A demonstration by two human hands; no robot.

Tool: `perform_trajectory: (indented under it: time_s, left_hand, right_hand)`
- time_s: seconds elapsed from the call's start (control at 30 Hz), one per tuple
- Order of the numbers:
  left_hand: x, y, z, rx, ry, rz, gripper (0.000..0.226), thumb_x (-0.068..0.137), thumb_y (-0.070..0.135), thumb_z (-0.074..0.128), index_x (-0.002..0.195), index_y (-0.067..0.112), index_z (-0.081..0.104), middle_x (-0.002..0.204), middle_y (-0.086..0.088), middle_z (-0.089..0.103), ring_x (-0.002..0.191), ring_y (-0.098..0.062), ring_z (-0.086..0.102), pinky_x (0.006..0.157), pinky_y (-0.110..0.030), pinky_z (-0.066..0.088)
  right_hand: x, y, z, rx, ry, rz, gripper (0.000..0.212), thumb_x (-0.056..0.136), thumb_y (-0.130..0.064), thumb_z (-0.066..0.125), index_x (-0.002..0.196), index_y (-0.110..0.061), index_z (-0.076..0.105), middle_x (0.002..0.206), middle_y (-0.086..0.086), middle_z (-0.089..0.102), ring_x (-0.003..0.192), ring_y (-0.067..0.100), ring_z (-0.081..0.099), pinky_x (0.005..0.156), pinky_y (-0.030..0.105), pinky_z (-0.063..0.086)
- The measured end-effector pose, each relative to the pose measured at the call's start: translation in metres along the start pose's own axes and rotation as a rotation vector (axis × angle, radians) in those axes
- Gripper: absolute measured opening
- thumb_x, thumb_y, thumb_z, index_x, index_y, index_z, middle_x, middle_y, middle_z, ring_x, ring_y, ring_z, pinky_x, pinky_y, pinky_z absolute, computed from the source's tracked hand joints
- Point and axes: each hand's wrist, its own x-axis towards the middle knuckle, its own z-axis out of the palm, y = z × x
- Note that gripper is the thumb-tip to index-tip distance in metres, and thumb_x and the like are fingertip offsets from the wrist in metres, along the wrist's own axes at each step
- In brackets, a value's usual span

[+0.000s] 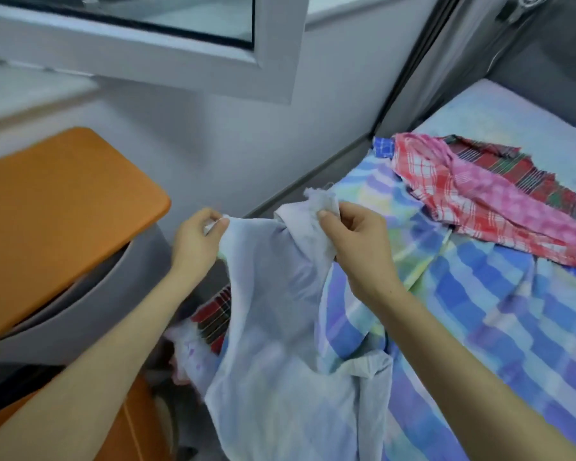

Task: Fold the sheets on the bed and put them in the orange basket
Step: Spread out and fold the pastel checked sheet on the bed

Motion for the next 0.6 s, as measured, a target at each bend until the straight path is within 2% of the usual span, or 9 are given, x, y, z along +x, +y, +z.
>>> perform_trajectory:
  time_s: [0.03, 0.1, 0.2, 0.3, 0.37, 0.43, 0.5, 0.6]
  left_hand:
    - [0.003, 0.027, -0.016, 0.029, 0.008, 0.061, 0.013, 0.092, 0.023, 0.058, 0.088, 0.012, 0.061, 0.079, -0.003, 0.059, 0.074, -0.022, 0.051, 0.063, -0.027, 0.035]
    - [0.012, 0.073, -0.047, 0.080, 0.014, 0.143, 0.014, 0.091, 0.025, 0.060, 0.084, 0.013, 0.059, 0.072, -0.002, 0.055, 0.068, -0.020, 0.049, 0.062, -0.028, 0.031]
    - [0.025, 0.129, -0.088, 0.073, 0.004, 0.160, 0.021, 0.090, 0.025, 0.061, 0.080, 0.008, 0.057, 0.059, 0.000, 0.049, 0.041, -0.015, 0.048, 0.053, -0.031, 0.039]
    - [0.030, 0.172, -0.117, 0.015, 0.010, 0.144, 0.028, 0.090, 0.021, 0.063, 0.066, 0.008, 0.055, 0.053, -0.005, 0.049, 0.034, -0.006, 0.051, 0.044, -0.027, 0.046]
    - [0.025, 0.188, -0.128, -0.105, -0.019, 0.092, 0.025, 0.089, 0.017, 0.064, 0.068, 0.006, 0.056, 0.057, -0.007, 0.049, 0.040, -0.006, 0.053, 0.040, -0.021, 0.048]
    - [0.015, 0.195, -0.135, -0.228, -0.102, 0.022, 0.015, 0.088, 0.013, 0.064, 0.084, -0.001, 0.061, 0.067, -0.012, 0.056, 0.049, -0.011, 0.058, 0.043, -0.018, 0.050]
    - [0.005, 0.194, -0.141, -0.317, -0.196, -0.045, 0.014, 0.089, 0.012, 0.063, 0.092, -0.002, 0.063, 0.078, -0.017, 0.061, 0.051, -0.010, 0.063, 0.050, -0.019, 0.054]
    - [-0.006, 0.191, -0.143, -0.336, -0.277, -0.089, 0.016, 0.088, 0.011, 0.064, 0.095, -0.003, 0.064, 0.084, -0.020, 0.064, 0.057, -0.010, 0.065, 0.055, -0.021, 0.055]
  right_hand:
    - [0.003, -0.032, 0.000, 0.010, 0.007, -0.050, 0.041, 0.087, -0.013, 0.055, 0.052, -0.013, 0.033, 0.051, -0.005, 0.025, 0.053, 0.012, 0.022, 0.051, 0.028, 0.019]
    - [0.014, -0.097, 0.006, 0.013, 0.010, -0.162, 0.050, 0.088, -0.009, 0.055, 0.050, -0.023, 0.025, 0.049, -0.011, 0.019, 0.051, 0.010, 0.017, 0.050, 0.025, 0.014]
    - [0.033, -0.197, 0.019, 0.014, 0.059, -0.352, 0.055, 0.086, -0.015, 0.055, 0.043, -0.024, 0.022, 0.049, -0.013, 0.014, 0.054, 0.012, 0.015, 0.053, 0.028, 0.012]
    - [0.046, -0.263, 0.036, 0.008, 0.095, -0.496, 0.057, 0.091, -0.014, 0.053, 0.046, -0.025, 0.020, 0.047, -0.010, 0.015, 0.053, 0.015, 0.018, 0.053, 0.029, 0.016]
    - [0.046, -0.260, 0.049, -0.050, 0.081, -0.470, 0.057, 0.091, -0.016, 0.053, 0.045, -0.025, 0.021, 0.046, -0.005, 0.018, 0.054, 0.017, 0.024, 0.052, 0.034, 0.024]
    - [0.043, -0.223, 0.056, -0.105, 0.080, -0.345, 0.056, 0.094, -0.021, 0.051, 0.045, -0.021, 0.023, 0.048, 0.001, 0.021, 0.054, 0.020, 0.027, 0.052, 0.036, 0.028]
    - [0.032, -0.182, 0.059, -0.165, 0.055, -0.243, 0.056, 0.096, -0.026, 0.050, 0.047, -0.019, 0.024, 0.049, 0.002, 0.022, 0.055, 0.020, 0.026, 0.050, 0.032, 0.025]
    - [0.014, -0.154, 0.063, -0.193, 0.032, -0.212, 0.053, 0.097, -0.026, 0.048, 0.049, -0.018, 0.027, 0.049, -0.001, 0.022, 0.051, 0.014, 0.022, 0.047, 0.031, 0.019]
